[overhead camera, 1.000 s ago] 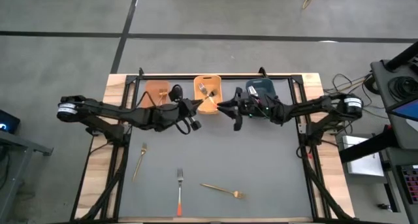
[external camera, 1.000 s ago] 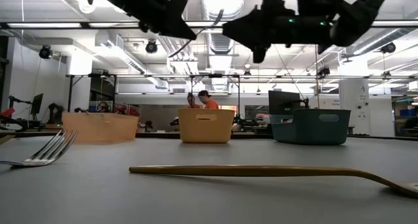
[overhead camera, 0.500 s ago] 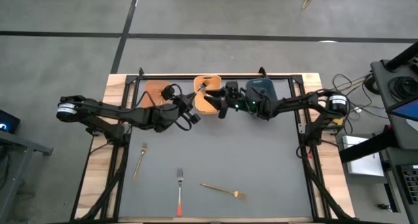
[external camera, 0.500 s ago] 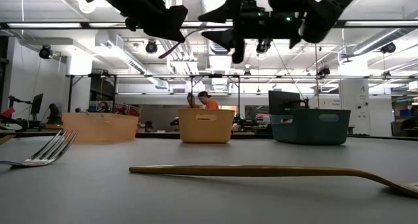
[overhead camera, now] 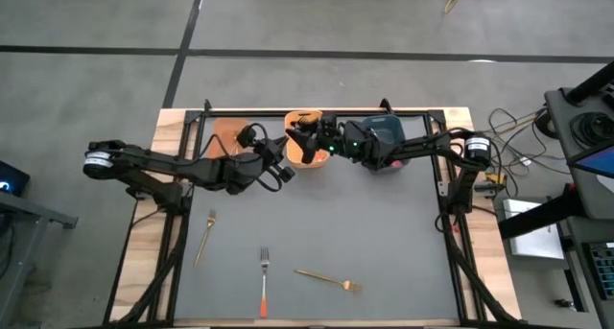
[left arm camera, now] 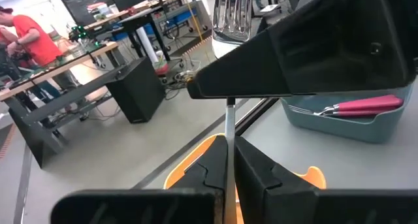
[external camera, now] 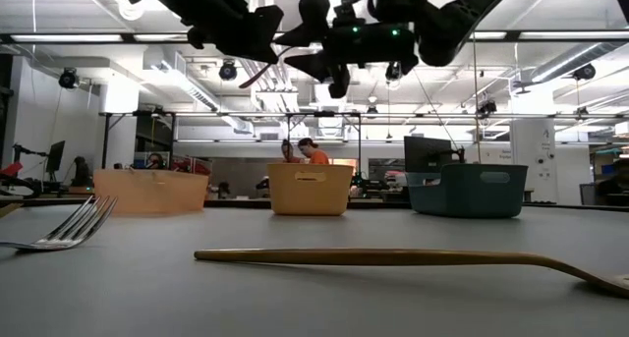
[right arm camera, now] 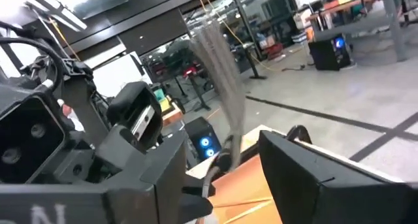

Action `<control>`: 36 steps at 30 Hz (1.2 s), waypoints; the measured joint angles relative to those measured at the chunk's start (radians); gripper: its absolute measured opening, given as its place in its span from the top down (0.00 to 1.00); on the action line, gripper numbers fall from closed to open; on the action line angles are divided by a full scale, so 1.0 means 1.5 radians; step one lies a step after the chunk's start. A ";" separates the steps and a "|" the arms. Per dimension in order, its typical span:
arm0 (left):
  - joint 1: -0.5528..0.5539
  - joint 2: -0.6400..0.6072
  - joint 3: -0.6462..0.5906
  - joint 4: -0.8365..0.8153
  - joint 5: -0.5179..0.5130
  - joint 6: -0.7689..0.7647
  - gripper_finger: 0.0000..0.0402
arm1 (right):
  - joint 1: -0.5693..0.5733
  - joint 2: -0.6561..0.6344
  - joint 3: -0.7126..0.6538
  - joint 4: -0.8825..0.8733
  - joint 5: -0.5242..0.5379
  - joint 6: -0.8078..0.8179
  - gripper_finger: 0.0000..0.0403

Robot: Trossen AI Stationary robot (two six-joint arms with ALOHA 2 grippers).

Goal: Sort silverware by color (type)
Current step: Put the orange fork into the yellow bin

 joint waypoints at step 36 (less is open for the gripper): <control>0.002 -0.075 -0.031 -0.018 0.357 0.086 0.64 | 0.019 -0.076 0.173 -0.806 -0.127 -0.298 0.98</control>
